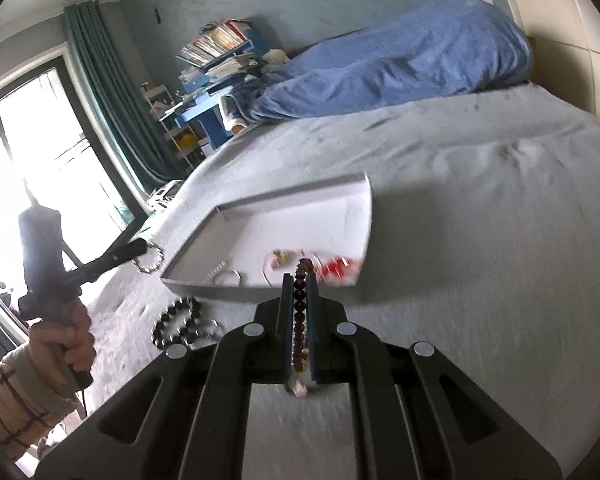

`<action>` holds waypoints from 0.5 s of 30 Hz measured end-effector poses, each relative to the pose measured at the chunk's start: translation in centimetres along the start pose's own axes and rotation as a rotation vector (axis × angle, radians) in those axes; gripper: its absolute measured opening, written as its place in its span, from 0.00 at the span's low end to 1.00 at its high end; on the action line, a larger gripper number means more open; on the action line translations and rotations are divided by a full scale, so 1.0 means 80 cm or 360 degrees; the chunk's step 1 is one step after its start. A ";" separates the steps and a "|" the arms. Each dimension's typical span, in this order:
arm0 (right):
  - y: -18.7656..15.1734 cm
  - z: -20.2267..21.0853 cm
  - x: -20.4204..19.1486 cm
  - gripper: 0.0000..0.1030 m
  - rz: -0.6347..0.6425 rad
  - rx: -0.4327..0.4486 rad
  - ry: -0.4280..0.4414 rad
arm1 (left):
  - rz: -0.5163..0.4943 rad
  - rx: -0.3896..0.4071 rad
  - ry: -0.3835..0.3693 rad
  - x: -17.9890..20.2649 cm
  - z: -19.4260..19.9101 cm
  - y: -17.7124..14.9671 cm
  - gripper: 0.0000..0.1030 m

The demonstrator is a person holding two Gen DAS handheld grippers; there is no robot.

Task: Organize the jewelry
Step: 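Carry the pearl hairpin and brown bead strand into the grey box, open both tools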

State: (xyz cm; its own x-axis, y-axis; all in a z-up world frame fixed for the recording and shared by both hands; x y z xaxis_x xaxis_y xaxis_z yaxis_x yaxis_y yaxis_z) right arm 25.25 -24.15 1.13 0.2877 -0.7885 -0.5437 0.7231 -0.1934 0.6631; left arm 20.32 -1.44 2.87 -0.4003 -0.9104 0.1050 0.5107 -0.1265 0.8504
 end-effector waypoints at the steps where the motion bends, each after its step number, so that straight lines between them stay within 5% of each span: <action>1: 0.008 -0.008 -0.008 0.06 0.0017 -0.0005 0.0010 | 0.0003 -0.0010 0.0013 -0.005 -0.004 0.002 0.07; 15: 0.018 -0.143 -0.042 0.06 0.0064 -0.0241 0.0001 | -0.0085 -0.0214 0.0196 -0.034 -0.099 0.008 0.07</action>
State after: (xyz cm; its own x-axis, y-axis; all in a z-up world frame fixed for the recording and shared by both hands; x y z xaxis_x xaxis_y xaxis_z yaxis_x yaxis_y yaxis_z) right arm 32.49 -15.11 -1.95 0.3186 -0.7933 -0.5189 0.7975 -0.0716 0.5991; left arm 27.77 -2.17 -0.96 -0.3375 -0.9413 -0.0096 0.5913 -0.2200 0.7758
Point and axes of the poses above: each gripper's, at about its wrist camera, not at the fingertips, and z roughly against the way its jaws point, x to its right, y to its top, the point moved 8 cm from there along -z, roughly the way its jaws point, and after that the axes turned 14 degrees about -z, right-handed, at the moved point
